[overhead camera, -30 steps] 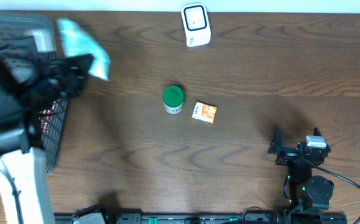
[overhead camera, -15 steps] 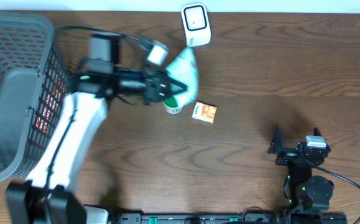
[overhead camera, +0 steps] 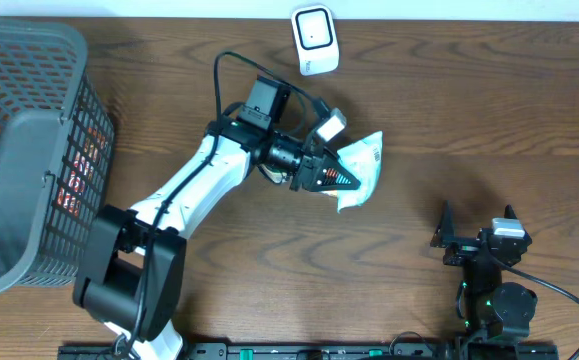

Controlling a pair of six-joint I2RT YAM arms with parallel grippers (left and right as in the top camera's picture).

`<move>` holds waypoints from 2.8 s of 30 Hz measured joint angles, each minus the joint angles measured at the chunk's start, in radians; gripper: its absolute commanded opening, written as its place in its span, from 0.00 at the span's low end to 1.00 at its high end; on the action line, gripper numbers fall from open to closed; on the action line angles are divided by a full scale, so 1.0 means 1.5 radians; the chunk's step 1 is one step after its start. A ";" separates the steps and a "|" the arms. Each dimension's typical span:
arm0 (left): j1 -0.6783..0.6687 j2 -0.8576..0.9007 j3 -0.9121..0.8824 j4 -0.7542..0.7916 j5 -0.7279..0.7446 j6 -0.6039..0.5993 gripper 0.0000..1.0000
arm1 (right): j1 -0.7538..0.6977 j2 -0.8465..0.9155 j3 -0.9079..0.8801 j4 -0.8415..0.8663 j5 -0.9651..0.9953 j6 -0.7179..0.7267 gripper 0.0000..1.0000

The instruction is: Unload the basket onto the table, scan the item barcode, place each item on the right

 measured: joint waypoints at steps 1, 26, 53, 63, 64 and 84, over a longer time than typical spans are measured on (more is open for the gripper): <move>0.001 0.000 0.000 0.000 0.004 0.002 0.07 | 0.000 0.000 0.000 0.000 0.000 0.000 0.99; 0.018 0.000 0.000 0.004 -0.130 -0.037 0.07 | 0.000 0.000 0.000 0.000 0.000 0.000 0.99; -0.082 0.102 0.000 -0.030 -0.343 -0.095 0.07 | 0.000 0.000 0.000 0.000 0.000 0.000 0.99; -0.081 0.179 0.000 -0.015 -0.241 -0.094 0.07 | 0.000 0.000 0.000 0.000 0.000 0.000 0.99; -0.081 0.179 0.000 -0.012 -0.238 -0.094 0.08 | 0.000 0.000 0.000 0.000 0.000 0.000 0.99; -0.081 0.179 0.000 -0.005 -0.274 -0.095 1.00 | 0.000 0.000 0.000 0.000 0.000 0.000 0.99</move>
